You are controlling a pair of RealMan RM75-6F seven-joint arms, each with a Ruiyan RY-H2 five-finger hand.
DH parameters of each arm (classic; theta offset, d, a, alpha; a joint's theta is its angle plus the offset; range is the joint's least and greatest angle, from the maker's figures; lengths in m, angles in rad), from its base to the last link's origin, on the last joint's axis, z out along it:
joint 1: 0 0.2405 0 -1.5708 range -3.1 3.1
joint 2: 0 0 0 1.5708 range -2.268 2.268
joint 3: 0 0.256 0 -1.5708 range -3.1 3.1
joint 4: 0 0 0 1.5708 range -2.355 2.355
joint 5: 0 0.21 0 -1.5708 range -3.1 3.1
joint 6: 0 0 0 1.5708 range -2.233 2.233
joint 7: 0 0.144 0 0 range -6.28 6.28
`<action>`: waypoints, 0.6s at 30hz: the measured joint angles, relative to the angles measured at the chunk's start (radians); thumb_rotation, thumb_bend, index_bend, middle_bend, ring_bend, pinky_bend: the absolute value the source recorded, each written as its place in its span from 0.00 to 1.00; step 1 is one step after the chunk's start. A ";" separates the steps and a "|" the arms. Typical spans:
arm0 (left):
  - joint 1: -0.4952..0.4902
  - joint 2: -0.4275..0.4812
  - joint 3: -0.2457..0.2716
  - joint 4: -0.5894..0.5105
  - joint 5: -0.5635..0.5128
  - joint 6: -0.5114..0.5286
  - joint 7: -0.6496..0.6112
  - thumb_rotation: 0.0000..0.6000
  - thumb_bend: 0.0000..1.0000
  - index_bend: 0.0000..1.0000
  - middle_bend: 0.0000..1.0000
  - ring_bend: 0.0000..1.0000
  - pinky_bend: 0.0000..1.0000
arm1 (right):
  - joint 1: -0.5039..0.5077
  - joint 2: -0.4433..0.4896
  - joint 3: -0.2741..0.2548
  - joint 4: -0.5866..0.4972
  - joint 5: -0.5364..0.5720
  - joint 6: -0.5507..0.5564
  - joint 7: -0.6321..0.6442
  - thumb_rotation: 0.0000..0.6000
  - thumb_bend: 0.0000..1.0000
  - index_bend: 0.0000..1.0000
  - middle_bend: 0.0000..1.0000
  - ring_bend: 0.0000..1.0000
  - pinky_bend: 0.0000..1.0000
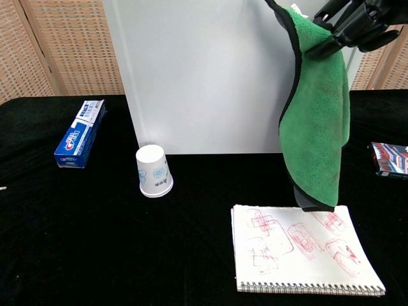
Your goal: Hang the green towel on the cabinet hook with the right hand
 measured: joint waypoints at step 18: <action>0.000 0.002 -0.002 0.002 -0.005 -0.002 -0.008 1.00 0.00 0.00 0.00 0.00 0.00 | 0.075 0.002 0.006 0.003 0.077 0.040 -0.011 1.00 0.90 0.92 1.00 1.00 1.00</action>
